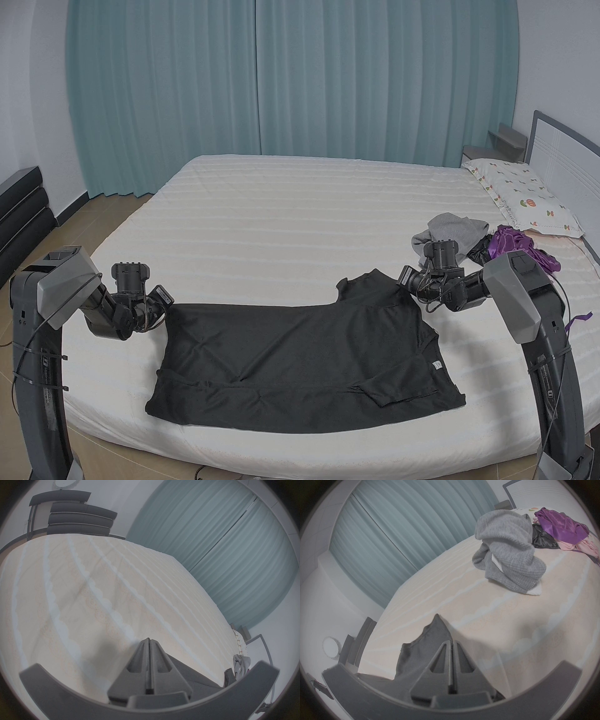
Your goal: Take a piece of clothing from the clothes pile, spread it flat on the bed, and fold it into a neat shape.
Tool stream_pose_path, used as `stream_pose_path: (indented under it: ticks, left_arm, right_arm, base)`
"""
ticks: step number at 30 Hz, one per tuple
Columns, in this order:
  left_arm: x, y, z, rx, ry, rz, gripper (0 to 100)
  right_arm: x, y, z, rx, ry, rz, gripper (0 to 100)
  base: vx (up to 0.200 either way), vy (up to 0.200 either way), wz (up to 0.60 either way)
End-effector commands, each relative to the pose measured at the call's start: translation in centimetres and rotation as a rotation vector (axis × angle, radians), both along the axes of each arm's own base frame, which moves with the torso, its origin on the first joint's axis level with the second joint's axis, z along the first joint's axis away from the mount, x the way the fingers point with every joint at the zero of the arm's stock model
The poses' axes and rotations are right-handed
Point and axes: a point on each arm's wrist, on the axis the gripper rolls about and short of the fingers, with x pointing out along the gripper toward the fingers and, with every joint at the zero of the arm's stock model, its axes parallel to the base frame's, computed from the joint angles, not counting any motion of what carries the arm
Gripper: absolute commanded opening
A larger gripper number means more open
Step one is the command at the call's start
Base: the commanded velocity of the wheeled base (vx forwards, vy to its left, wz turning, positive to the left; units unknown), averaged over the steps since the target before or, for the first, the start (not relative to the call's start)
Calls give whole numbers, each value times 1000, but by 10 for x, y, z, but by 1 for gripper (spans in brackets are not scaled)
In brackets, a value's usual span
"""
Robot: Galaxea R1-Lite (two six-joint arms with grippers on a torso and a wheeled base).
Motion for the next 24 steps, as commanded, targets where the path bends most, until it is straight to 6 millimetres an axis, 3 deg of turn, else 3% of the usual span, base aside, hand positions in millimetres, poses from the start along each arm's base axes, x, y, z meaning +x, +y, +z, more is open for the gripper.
stream_pose_path:
  ticks: [1, 9, 24]
  left_arm:
    - [-3, 2, 16, -3, -31, 7, 0]
    - [-10, 6, 32, -4, -49, 14, 0]
    - [-14, 6, 40, 4, -60, 11, 0]
  right_arm:
    - [-7, -6, 23, 22, -41, -18, 0]
    - [-15, -7, 39, 61, -114, -34, 0]
    - [-28, -13, 40, 77, -103, -57, 0]
  base:
    - [0, 0, 0]
    - [0, 0, 0]
    - [0, 0, 0]
